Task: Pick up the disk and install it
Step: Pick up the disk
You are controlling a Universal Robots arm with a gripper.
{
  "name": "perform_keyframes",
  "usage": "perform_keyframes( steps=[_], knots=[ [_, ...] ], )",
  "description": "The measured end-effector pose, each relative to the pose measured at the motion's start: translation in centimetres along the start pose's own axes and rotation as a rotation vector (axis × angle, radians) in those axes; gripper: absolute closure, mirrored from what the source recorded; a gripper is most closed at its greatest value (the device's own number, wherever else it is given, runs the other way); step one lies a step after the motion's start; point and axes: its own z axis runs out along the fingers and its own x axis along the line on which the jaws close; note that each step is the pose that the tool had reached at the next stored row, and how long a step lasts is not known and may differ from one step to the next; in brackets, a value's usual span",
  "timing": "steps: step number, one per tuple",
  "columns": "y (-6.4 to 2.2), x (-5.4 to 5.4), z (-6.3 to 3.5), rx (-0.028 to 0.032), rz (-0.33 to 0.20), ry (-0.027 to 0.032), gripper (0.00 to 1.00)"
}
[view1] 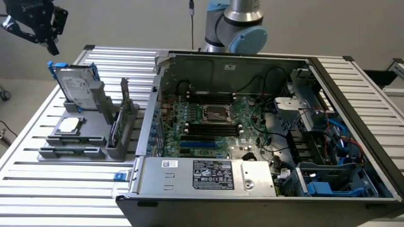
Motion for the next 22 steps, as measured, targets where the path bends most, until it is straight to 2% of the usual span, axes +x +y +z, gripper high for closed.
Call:
perform_keyframes(
  steps=[5,9,13,22],
  knots=[
    [0.0,0.0,0.17,-0.0028,-0.091,0.0007,0.89],
    [-0.01,0.0,0.36,-0.009,-0.159,-0.0062,0.89],
    [-0.03,0.0,0.56,-0.0135,-0.23,-0.0094,0.89],
    [-0.05,0.0,1.03,-0.0159,-0.394,-0.0017,0.89]
  ],
)
